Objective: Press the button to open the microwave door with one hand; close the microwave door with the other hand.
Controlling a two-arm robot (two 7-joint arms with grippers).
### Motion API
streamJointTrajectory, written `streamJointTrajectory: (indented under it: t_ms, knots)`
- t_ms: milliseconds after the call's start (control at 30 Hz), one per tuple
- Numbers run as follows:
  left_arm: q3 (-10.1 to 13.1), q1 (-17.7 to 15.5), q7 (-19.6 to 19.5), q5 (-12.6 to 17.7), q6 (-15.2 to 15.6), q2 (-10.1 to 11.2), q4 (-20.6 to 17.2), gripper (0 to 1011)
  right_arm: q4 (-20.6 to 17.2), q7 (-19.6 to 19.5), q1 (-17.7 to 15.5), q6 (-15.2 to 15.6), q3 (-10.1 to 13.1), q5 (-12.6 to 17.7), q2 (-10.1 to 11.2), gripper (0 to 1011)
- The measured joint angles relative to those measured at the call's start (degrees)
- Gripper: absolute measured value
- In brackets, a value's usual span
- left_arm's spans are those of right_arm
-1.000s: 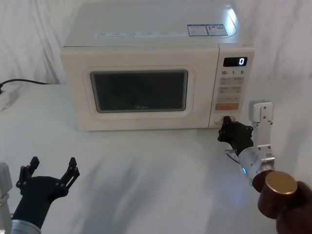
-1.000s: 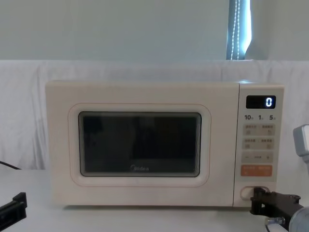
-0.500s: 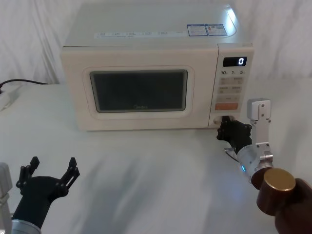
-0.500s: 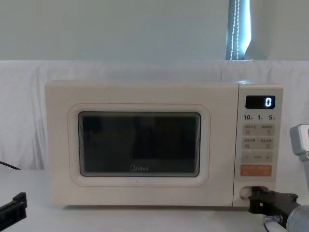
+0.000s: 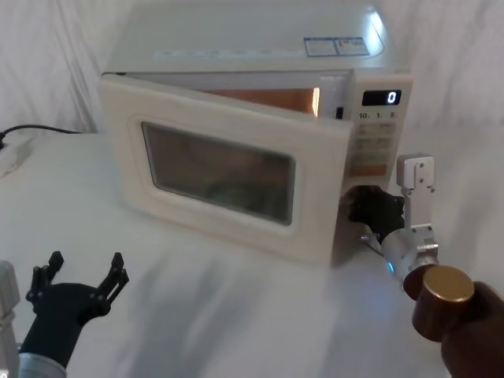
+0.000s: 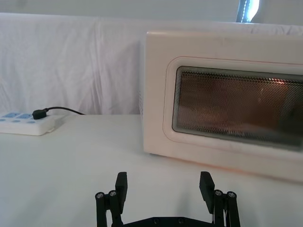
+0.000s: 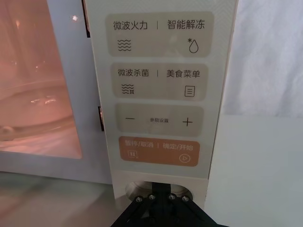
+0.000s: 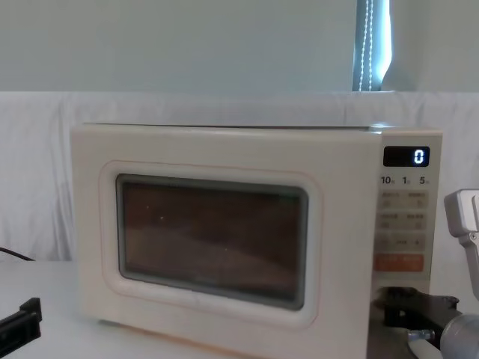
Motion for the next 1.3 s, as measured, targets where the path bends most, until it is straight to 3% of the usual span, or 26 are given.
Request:
streamJointTrajectory:
  t_ms: [800,933,1300]
  knots:
    - [0.0,0.0,0.0,0.0,0.0,0.0,0.0,1001,-3.5,0.3,-2.0,0.7,0.2,-0.1,0.3,0]
    - [0.0,0.0,0.0,0.0,0.0,0.0,0.0,1001,-5.9,0.3,-3.6,1.4,0.2,0.1,0.3,0]
    - [0.0,0.0,0.0,0.0,0.0,0.0,0.0,1001,-17.0,0.2,-10.4,5.2,-0.6,0.1,0.5,0]
